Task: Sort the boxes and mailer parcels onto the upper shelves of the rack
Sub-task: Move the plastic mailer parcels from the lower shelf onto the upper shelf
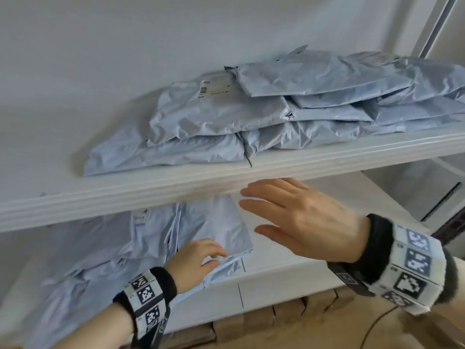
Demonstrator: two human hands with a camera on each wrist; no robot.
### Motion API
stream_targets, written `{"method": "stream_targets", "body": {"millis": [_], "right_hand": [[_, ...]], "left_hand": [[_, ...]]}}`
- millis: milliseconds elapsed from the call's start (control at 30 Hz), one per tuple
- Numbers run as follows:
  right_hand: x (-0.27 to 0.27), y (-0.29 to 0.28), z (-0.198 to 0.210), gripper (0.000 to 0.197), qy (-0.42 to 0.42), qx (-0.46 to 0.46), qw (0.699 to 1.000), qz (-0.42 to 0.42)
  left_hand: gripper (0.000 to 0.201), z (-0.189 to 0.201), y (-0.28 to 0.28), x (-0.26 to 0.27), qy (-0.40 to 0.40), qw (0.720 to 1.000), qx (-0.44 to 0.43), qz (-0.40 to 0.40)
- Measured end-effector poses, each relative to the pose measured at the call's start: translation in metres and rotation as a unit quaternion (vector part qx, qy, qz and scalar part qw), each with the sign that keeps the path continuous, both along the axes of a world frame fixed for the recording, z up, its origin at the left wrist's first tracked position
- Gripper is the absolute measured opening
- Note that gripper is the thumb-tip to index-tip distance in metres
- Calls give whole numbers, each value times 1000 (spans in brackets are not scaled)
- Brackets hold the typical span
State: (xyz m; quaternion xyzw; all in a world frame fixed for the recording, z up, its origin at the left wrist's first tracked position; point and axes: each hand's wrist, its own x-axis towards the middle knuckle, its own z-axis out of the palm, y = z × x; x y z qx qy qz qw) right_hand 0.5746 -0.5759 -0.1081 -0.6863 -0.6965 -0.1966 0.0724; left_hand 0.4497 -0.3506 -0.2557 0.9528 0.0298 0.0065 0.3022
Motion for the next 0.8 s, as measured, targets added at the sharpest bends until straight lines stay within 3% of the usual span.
{"method": "stream_targets", "body": {"millis": [167,367,567,800], "right_hand": [[-9,23,-99,37,99,-41,991,-80],[-6,49,-204,41,251,-136,936,-203],[17,80,-257,42,392,-125,858,-309],[88,123,-284,63,487,-136,743,-439]], "left_hand": [[23,-58,44,-42,23,993,-17,119],[27,-79,81,-76,37,983,1,182],[32,-94,79,-68,63,984,-14,166],[49,-114,61,-21,103,971,-36,213]]}}
